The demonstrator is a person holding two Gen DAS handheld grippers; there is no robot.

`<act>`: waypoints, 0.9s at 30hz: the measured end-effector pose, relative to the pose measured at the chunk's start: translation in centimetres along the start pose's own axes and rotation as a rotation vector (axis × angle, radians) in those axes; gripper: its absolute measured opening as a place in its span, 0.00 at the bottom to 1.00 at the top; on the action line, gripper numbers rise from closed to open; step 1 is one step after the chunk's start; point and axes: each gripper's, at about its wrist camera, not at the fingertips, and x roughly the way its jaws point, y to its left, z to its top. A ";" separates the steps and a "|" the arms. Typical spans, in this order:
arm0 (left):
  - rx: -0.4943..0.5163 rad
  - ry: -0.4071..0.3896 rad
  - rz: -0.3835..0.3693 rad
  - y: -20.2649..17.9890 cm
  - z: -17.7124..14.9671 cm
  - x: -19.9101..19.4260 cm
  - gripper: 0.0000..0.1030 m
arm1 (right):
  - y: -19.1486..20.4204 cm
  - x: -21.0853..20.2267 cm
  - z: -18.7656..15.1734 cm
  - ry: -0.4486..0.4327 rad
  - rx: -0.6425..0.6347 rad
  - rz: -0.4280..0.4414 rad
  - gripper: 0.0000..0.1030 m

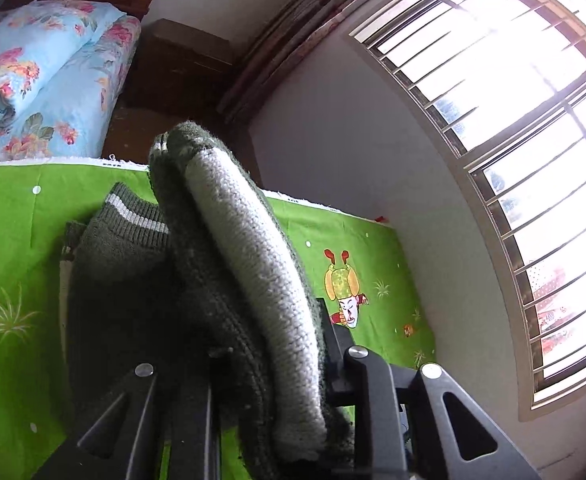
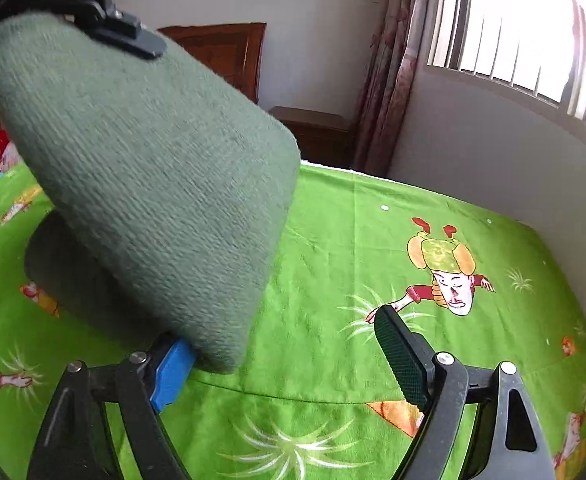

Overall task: Fold small clothes
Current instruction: 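Fold the held sweater half over onto the other half with the right gripper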

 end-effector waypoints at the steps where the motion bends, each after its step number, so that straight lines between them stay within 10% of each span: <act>1: -0.015 0.000 0.008 1.1 0.0 -0.2 0.22 | 0.3 0.1 -0.1 -0.005 -0.018 -0.010 1.00; 8: -0.089 0.023 -0.013 9.5 -1.7 0.9 0.23 | 1.2 -0.9 0.2 -0.041 -0.045 -0.031 1.00; 27: 0.097 -0.139 0.030 9.6 -3.1 0.7 0.24 | 0.8 0.4 -0.1 -0.011 -0.024 0.000 1.00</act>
